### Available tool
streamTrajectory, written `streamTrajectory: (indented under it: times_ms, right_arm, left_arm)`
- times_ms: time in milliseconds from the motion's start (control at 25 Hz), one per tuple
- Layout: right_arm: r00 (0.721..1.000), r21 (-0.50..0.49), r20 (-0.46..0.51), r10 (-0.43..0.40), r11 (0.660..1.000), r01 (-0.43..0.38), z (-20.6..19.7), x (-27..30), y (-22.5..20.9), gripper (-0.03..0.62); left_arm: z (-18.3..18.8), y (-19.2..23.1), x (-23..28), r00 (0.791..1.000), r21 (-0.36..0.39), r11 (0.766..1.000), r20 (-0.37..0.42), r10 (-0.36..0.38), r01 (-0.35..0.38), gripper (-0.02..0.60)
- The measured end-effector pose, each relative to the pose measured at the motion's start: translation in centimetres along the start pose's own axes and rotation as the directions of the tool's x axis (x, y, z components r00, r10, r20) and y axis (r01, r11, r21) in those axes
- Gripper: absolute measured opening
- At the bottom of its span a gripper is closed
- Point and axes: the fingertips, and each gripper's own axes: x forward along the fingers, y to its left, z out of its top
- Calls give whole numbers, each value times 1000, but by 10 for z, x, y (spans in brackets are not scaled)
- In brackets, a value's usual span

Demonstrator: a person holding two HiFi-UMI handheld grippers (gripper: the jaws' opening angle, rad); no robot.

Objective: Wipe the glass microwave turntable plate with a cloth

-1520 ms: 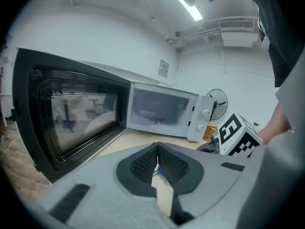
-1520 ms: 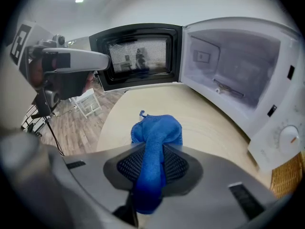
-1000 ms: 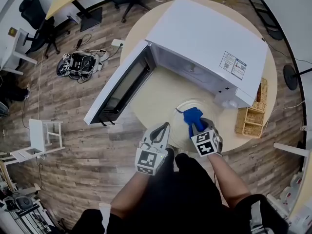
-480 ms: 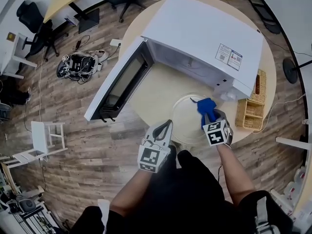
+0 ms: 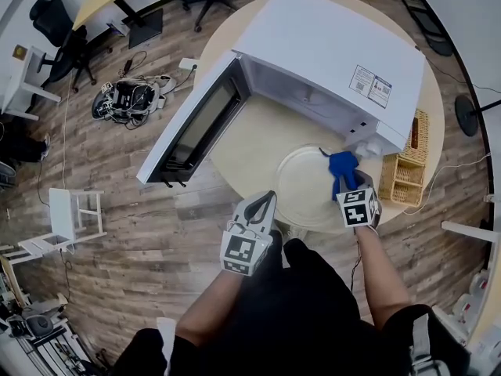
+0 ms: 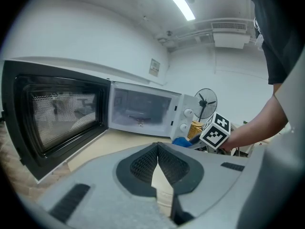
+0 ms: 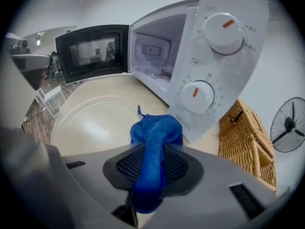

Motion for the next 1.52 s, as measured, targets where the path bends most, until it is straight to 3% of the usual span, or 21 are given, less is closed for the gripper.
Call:
streamTrajectory:
  times_ms: [320, 640, 960, 1280, 1520]
  right_arm:
    - [990, 23, 129, 50, 998, -53, 23, -34, 14, 89]
    - [957, 27, 223, 186, 980, -197, 58, -61, 69, 89]
    - [924, -24, 170, 344, 938, -345, 50, -51, 140, 89]
    - [904, -62, 92, 417, 909, -412, 34, -30, 183, 89]
    - [898, -123, 49, 436, 895, -428, 28, -20, 193, 89]
  left_arm:
    - [6, -2, -8, 999, -25, 1000, 40, 6, -5, 6]
    - [3, 2, -9, 999, -33, 999, 38, 26, -25, 6]
    - [0, 18, -24, 995, -56, 995, 44, 89, -86, 6]
    - [-21, 26, -33, 991, -73, 989, 9, 130, -129, 6]
    - [-14, 23, -30, 992, -61, 991, 23, 124, -122, 6]
